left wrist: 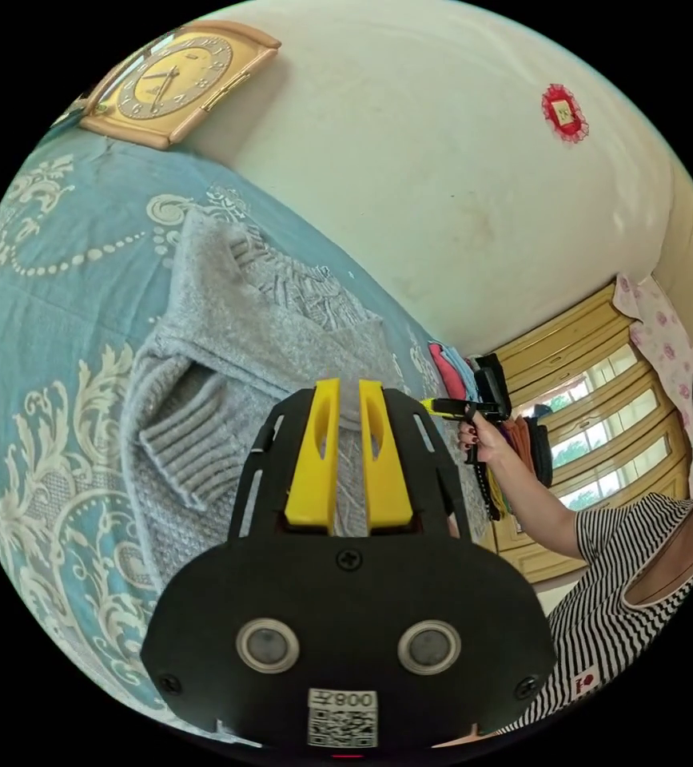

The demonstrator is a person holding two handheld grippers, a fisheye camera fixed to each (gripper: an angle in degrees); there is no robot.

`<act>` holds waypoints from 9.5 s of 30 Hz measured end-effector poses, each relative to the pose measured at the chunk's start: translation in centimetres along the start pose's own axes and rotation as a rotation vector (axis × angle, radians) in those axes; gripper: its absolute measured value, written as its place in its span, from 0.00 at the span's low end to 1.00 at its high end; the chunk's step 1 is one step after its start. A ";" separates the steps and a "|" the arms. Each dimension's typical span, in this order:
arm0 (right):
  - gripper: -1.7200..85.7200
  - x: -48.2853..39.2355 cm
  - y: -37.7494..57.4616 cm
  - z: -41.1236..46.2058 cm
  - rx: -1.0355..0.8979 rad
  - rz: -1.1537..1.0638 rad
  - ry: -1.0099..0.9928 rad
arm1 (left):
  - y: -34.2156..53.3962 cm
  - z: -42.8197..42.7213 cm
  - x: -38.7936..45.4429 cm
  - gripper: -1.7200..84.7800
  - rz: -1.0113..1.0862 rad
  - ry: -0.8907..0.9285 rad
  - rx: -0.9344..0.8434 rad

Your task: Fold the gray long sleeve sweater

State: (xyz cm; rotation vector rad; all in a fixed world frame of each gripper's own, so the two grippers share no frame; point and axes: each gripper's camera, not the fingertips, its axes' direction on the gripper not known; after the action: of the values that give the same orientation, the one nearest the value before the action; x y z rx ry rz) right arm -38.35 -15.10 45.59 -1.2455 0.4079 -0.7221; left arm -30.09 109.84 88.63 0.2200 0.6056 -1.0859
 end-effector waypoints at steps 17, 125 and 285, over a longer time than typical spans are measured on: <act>0.02 -15.8 -0.1 8.8 0.029 -0.330 0.233 | -10.8 0.5 -2.5 0.02 0.121 -0.459 0.000; 0.12 -13.1 60.8 5.1 0.016 0.141 0.177 | 57.9 -88.5 32.5 0.06 -0.577 0.142 0.016; 0.03 -18.9 77.0 -18.8 0.341 0.103 -0.477 | 43.0 -104.8 35.7 0.04 -0.336 0.500 0.076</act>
State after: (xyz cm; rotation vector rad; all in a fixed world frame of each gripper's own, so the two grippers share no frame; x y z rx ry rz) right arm -43.11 -4.35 -35.00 -1.0215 -0.0456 -0.3673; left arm -17.72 150.13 -22.44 0.4769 1.0766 -1.3908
